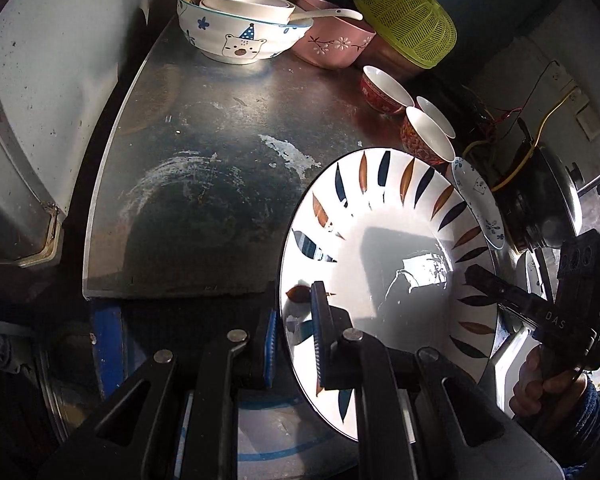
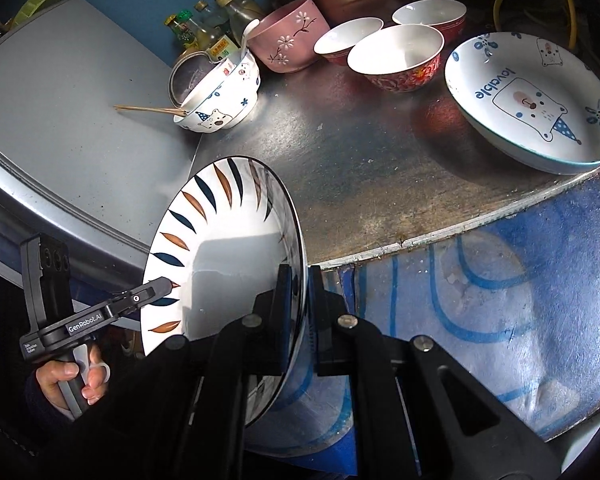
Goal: Organize plates and bowls
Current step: 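Lift the leaf-pattern plate out of the rack and carry it over the counter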
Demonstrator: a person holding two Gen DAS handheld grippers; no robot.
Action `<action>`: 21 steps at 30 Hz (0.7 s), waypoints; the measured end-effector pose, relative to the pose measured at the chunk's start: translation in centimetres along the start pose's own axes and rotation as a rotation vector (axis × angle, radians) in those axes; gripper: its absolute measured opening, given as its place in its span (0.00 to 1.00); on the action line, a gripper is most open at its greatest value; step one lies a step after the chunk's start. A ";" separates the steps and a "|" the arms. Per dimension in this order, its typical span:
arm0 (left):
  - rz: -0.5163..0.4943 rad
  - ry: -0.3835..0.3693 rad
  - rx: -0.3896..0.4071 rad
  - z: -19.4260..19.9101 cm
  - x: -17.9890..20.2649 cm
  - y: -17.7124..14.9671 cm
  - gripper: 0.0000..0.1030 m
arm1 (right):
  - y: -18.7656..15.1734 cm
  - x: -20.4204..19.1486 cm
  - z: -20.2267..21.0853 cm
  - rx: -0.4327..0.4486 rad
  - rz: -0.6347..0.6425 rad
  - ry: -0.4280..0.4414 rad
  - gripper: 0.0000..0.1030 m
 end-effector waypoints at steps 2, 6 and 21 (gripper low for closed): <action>0.020 0.012 0.009 0.4 -1.2 0.0 0.13 | 0.4 -0.9 -1.1 -0.014 0.019 0.010 0.08; 0.062 0.038 0.022 1.1 -3.5 0.1 0.13 | 0.8 -2.8 -3.2 -0.044 0.055 0.030 0.08; 0.194 0.118 0.048 2.6 -11.7 -0.1 0.14 | 2.0 -8.2 -10.9 -0.153 0.162 0.063 0.08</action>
Point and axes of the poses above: each gripper's, at about its wrist camera, not at the fingertips, and z roughly against the way its jaws point, x to its right, y to its top, the point moved 1 cm from there along -z, roughly the way its jaws point, and after that the axes turned 2 degrees about -y, right-handed, at the moved point
